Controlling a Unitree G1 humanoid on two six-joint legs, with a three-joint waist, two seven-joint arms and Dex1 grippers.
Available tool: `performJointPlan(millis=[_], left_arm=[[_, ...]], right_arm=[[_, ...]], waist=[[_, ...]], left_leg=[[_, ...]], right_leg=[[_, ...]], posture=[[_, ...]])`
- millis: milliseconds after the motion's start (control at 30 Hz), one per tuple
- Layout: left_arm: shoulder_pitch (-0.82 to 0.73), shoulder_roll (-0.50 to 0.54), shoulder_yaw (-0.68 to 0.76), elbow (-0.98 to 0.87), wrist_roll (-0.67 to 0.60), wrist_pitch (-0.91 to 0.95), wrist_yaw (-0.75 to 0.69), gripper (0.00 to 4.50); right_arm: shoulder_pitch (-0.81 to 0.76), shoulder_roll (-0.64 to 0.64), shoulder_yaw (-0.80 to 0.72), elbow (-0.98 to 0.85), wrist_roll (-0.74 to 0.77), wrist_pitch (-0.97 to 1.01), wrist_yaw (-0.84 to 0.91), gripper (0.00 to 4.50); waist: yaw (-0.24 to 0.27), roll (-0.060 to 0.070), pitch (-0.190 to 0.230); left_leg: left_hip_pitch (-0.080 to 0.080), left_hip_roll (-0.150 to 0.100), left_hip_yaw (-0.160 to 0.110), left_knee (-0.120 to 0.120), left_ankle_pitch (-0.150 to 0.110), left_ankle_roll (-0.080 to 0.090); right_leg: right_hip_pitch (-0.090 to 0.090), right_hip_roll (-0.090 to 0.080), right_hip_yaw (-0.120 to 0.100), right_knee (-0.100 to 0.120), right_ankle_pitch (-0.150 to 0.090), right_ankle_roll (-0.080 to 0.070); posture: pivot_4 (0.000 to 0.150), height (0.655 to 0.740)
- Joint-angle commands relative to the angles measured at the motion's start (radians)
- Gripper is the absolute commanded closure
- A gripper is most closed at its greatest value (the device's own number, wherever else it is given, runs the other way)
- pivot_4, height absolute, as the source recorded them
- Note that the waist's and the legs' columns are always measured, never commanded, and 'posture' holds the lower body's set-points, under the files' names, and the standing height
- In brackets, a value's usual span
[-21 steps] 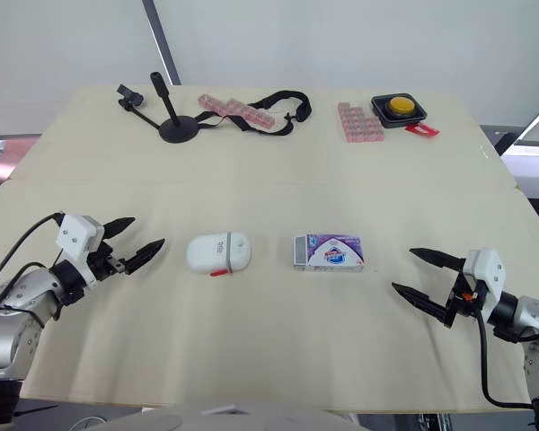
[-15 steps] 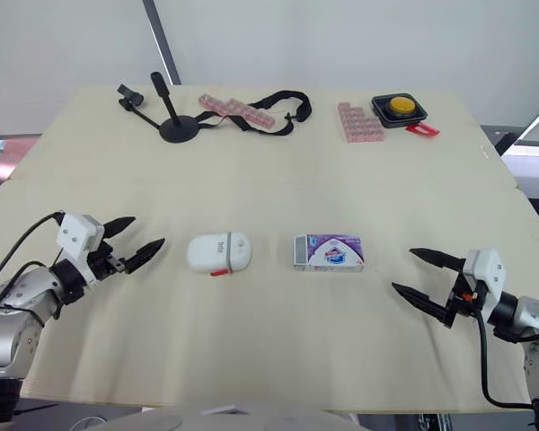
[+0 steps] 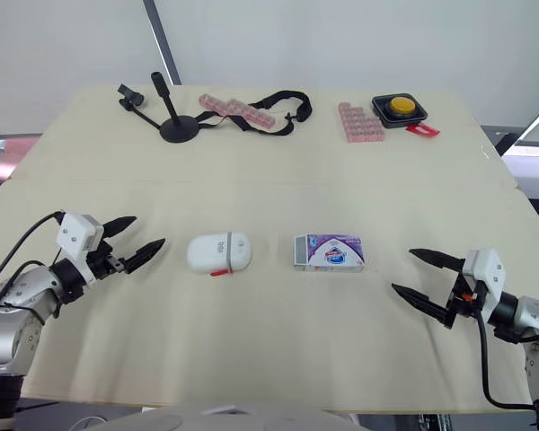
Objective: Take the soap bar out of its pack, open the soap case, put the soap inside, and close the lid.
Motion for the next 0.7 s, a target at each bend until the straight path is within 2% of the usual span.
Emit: performJointPlan(millis=[33, 233, 467, 700], left_arm=[[-0.034, 0.01, 0.036, -0.001, -0.013, -0.028, 0.001, 0.0], [-0.12, 0.037, -0.013, -0.129, -0.107, 0.026, -0.096, 0.0], [-0.07, 0.046, -0.16, -0.323, -0.179, 0.107, -0.207, 0.0], [0.084, 0.032, -0.25, -0.347, -0.096, -0.018, -0.272, 0.0]], right_arm=[[-0.024, -0.038, -0.018, -0.021, 0.004, 0.005, 0.002, 0.02], [-0.158, -0.153, 0.05, -0.043, -0.027, 0.065, 0.06, 0.02], [-0.342, -0.233, 0.245, -0.084, -0.132, 0.18, 0.082, 0.02], [-0.506, -0.216, 0.39, -0.008, -0.246, 0.195, 0.084, 0.02]], waist=[[0.0, 0.0, 0.0], [-0.002, 0.0, 0.0], [0.006, 0.001, 0.0], [0.011, 0.001, 0.0]], left_leg=[[0.0, 0.0, 0.0, 0.0, 0.0, 0.0], [0.0, 0.0, 0.0, 0.002, 0.0, 0.0], [-0.001, 0.0, 0.0, 0.002, 0.0, 0.0], [-0.002, 0.0, 0.001, 0.002, 0.0, 0.0]], right_leg=[[0.0, 0.0, 0.0, 0.0, 0.0, 0.0], [0.0, 0.0, 0.0, 0.002, 0.0, 0.0], [0.0, 0.003, 0.0, 0.004, 0.0, 0.0], [-0.002, 0.002, 0.0, 0.004, 0.0, 0.0]], posture=[[0.15, 0.716], [0.15, 0.716], [0.15, 0.716], [0.15, 0.716]])
